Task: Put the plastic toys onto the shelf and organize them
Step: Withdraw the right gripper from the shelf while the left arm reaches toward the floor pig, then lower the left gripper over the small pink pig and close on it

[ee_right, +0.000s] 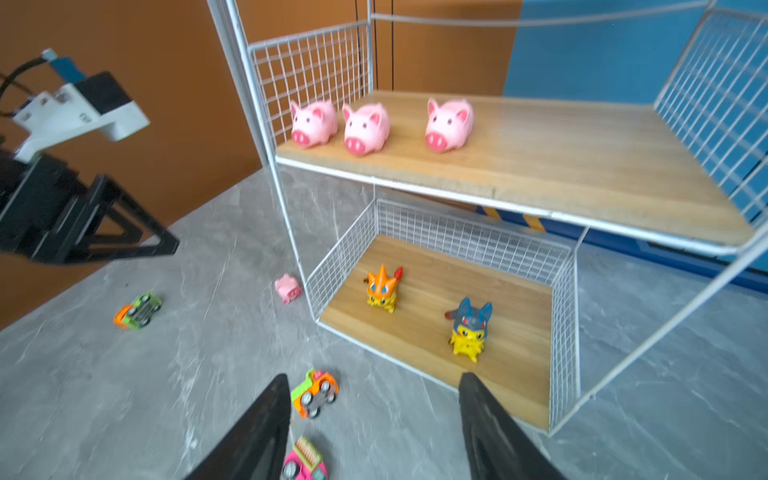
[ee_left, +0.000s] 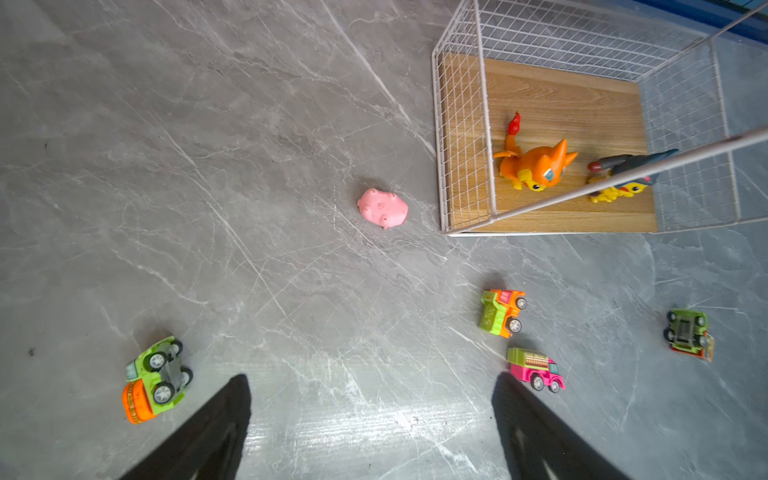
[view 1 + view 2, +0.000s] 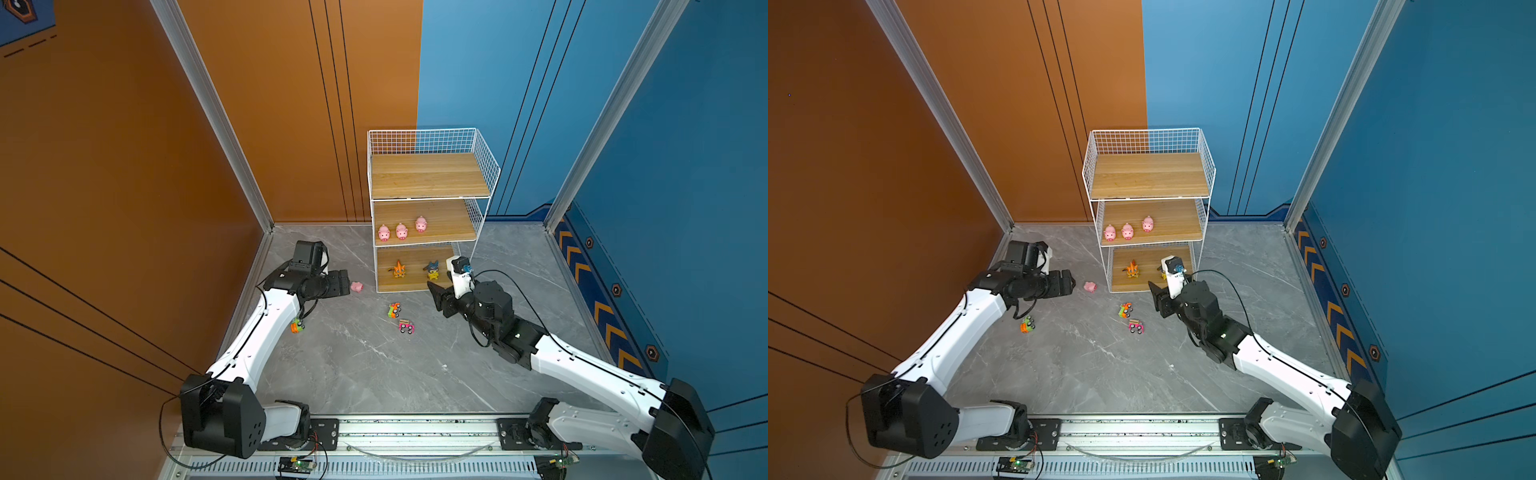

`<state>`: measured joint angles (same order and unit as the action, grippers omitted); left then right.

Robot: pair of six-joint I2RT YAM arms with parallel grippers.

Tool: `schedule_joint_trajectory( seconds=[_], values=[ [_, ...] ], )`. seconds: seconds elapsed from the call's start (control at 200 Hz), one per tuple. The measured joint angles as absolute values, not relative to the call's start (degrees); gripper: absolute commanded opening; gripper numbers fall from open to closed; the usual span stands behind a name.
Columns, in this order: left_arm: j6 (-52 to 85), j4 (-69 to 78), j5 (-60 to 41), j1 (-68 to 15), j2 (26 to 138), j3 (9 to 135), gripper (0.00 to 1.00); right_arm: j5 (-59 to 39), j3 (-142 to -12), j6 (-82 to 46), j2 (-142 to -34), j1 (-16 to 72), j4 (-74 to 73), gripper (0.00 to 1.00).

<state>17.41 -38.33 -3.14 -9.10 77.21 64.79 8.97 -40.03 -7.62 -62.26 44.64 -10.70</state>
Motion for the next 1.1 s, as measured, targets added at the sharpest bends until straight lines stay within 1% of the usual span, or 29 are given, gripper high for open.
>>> schedule_joint_trajectory(
  seconds=[0.21,0.445,0.616,0.731,1.101],
  values=[
    [18.76,-38.61,-0.01,-9.10,85.58,65.71,0.92,5.89,-31.35,-9.47,-51.94,45.04,-7.86,0.67],
    [26.55,-38.79,1.26,-9.34,98.45,73.71,0.91,3.70,-27.20,-10.70,-42.81,44.91,-6.33,0.69],
    [34.09,-38.83,2.63,-10.59,105.93,79.90,0.88,2.48,-26.96,-11.60,-42.37,44.62,-5.21,0.69],
    [39.83,-38.79,3.20,-11.22,109.47,82.48,0.88,1.43,-26.55,-11.64,-42.89,44.58,-4.97,0.69],
    [58.85,-38.83,4.64,-12.56,115.39,85.34,0.89,-2.17,-26.26,-11.44,-46.28,44.58,-5.15,0.69]
  ],
)
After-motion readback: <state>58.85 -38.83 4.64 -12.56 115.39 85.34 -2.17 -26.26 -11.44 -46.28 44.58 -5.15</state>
